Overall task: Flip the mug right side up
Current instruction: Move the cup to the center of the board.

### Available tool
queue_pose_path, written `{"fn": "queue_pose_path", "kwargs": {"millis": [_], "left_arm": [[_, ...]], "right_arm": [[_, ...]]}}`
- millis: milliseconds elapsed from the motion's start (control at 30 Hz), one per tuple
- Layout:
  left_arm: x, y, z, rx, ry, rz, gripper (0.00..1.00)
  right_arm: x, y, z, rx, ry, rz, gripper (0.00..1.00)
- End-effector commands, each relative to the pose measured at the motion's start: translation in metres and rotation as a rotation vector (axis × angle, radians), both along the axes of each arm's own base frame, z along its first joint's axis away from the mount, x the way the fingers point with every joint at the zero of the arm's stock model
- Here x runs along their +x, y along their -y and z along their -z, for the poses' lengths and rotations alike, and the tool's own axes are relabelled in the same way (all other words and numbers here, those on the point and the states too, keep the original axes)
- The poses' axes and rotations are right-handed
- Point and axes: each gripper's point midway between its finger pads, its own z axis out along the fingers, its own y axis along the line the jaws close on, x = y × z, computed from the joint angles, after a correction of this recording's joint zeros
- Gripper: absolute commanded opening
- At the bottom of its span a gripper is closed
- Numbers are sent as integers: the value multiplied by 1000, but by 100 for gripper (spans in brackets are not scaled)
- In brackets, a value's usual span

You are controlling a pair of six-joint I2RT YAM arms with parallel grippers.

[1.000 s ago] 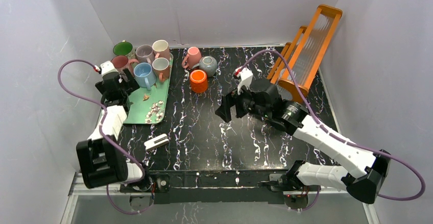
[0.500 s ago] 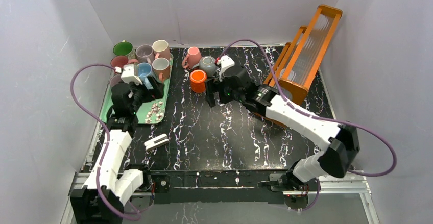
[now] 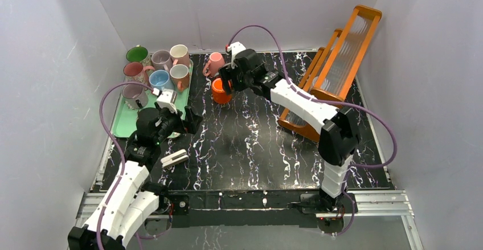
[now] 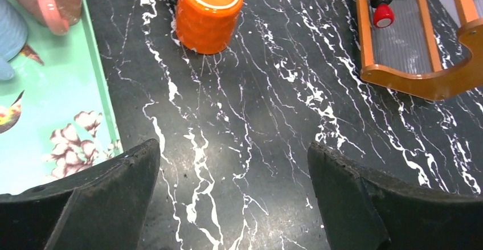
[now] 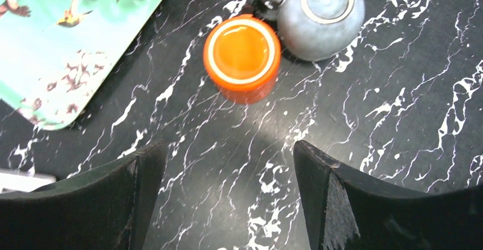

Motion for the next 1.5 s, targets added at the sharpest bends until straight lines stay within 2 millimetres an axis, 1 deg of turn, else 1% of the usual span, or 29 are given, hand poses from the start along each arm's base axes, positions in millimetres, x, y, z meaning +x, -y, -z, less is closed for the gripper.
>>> {"fn": "queue_pose_path", "kwargs": {"millis": [0, 133, 200, 267, 400, 533, 600, 767, 833, 933, 1000, 1067, 1300, 1467], "left_arm": [[-4, -23, -3, 64, -15, -132, 98], [-5, -55, -6, 116, -59, -323, 98], [-5, -66, -12, 131, -56, -384, 98], [-6, -72, -15, 138, -59, -416, 98], [-8, -69, -16, 133, -60, -401, 98], [-8, -66, -19, 124, -53, -384, 98], [-9, -65, -18, 123, -55, -376, 98], [-8, -64, -18, 123, -59, -373, 99], [-9, -64, -17, 121, -60, -371, 98], [-8, -62, -14, 123, -72, -366, 98], [-7, -61, -13, 121, -77, -361, 98], [-8, -61, -14, 119, -72, -361, 98], [-8, -62, -15, 119, -67, -365, 98], [-8, -64, -16, 123, -65, -374, 98]], "right_arm": [[32, -1, -9, 37, 13, -12, 87], [48, -15, 8, 46, -21, -31, 83], [53, -25, 15, 48, -42, -44, 80], [61, -31, 21, 46, -44, -42, 77], [81, -41, 25, 53, -3, -31, 74], [91, -53, 36, 61, -7, -49, 71], [90, -61, 44, 72, -27, -77, 69], [99, -62, 69, 39, -33, -63, 66], [102, -58, 79, 11, -34, -44, 65], [95, -53, 95, -30, -85, -46, 64], [88, -45, 105, -66, -126, -37, 62], [81, -37, 111, -91, -149, -25, 58], [53, -21, 119, -164, -196, -36, 54], [20, -12, 127, -185, -273, -81, 52]]}}
